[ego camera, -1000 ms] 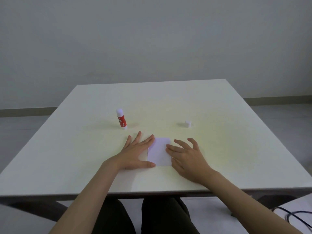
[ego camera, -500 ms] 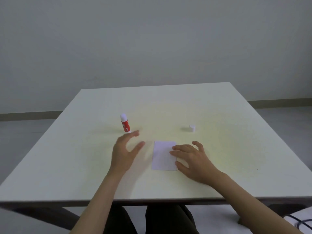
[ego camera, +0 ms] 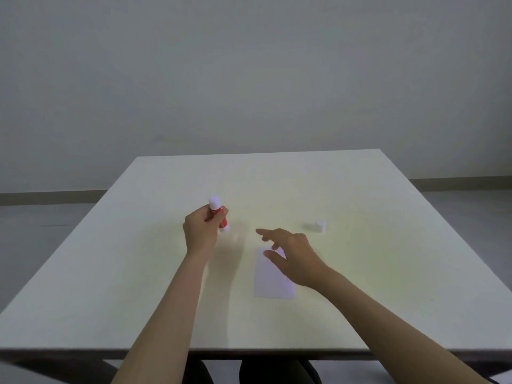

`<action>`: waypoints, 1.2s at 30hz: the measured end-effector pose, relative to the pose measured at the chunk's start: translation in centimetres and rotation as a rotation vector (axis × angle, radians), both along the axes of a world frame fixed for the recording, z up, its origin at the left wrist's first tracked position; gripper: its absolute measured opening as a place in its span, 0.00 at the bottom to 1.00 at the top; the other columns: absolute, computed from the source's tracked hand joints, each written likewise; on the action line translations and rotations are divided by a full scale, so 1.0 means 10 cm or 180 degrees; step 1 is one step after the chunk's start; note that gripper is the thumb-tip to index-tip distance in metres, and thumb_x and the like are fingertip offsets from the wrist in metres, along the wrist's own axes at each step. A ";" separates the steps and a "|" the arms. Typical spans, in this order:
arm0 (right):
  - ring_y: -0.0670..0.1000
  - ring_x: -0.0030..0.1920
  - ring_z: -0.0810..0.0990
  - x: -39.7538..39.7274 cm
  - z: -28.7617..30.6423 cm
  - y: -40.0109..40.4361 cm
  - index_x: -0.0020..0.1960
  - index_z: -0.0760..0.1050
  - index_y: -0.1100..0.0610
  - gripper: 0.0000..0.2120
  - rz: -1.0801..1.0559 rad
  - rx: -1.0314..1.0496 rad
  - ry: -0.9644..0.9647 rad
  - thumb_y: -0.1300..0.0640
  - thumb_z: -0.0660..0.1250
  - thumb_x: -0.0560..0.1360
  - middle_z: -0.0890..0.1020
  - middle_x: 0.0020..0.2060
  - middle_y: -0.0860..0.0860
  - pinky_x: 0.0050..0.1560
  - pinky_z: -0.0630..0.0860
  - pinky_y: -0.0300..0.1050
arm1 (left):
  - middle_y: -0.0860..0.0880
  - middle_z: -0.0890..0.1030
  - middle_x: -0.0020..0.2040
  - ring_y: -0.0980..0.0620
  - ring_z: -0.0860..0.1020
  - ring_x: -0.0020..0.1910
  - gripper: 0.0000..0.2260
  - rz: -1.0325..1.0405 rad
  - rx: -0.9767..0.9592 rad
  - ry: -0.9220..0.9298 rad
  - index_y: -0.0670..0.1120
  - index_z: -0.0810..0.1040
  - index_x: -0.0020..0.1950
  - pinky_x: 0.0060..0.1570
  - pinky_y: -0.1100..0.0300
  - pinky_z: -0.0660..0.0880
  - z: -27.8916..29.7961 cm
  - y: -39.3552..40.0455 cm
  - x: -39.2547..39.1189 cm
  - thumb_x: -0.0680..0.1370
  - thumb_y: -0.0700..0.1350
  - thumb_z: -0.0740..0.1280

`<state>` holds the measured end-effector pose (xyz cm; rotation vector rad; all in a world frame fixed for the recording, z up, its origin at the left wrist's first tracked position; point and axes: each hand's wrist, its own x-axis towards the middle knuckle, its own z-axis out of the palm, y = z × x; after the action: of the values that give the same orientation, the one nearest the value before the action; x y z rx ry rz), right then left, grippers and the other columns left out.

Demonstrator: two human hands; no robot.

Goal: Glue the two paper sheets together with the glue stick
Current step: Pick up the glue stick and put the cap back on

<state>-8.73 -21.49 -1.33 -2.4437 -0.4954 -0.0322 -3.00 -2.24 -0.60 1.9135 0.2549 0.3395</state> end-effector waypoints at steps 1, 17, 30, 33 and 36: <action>0.50 0.49 0.78 0.06 0.05 0.03 0.72 0.63 0.49 0.23 -0.0029 0.0096 0.0140 0.57 0.62 0.78 0.77 0.61 0.50 0.61 0.70 0.49 | 0.56 0.84 0.33 0.71 0.78 0.36 0.11 -0.0282 -0.0220 0.0040 0.41 0.81 0.35 0.44 0.65 0.71 0.07 -0.03 -0.04 0.74 0.46 0.69; 0.49 0.32 0.75 0.20 0.28 -0.06 0.40 0.74 0.62 0.13 0.0384 0.1811 0.1208 0.57 0.76 0.65 0.77 0.34 0.56 0.41 0.71 0.47 | 0.50 0.87 0.43 0.56 0.84 0.48 0.06 -0.1823 -0.1120 -0.0020 0.43 0.85 0.41 0.48 0.66 0.77 0.46 -0.31 -0.39 0.71 0.34 0.72; 0.50 0.39 0.80 0.08 0.35 -0.21 0.47 0.81 0.52 0.06 0.0961 0.2154 0.1832 0.58 0.66 0.74 0.83 0.47 0.57 0.42 0.73 0.38 | 0.53 0.87 0.40 0.55 0.84 0.43 0.06 -0.1854 -0.1116 0.0094 0.46 0.85 0.40 0.42 0.65 0.76 0.57 -0.38 -0.45 0.71 0.36 0.71; 0.50 0.33 0.78 0.08 0.33 -0.15 0.41 0.76 0.57 0.06 0.0393 0.2327 0.1393 0.59 0.72 0.68 0.81 0.38 0.53 0.36 0.69 0.40 | 0.51 0.87 0.40 0.53 0.84 0.44 0.06 -0.1812 -0.1108 -0.0041 0.45 0.84 0.41 0.47 0.63 0.80 0.61 -0.44 -0.45 0.71 0.35 0.71; 0.49 0.28 0.74 0.06 0.30 -0.02 0.35 0.68 0.56 0.16 -0.0417 0.2529 0.1002 0.61 0.77 0.65 0.76 0.30 0.51 0.32 0.67 0.38 | 0.50 0.86 0.39 0.51 0.84 0.43 0.07 -0.1604 -0.1104 -0.0139 0.47 0.84 0.40 0.50 0.62 0.79 0.63 -0.52 -0.45 0.69 0.35 0.73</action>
<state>-8.11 -21.73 1.72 -1.6532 -0.1321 0.0854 -7.50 -7.48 5.67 1.5582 -0.1899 -0.0046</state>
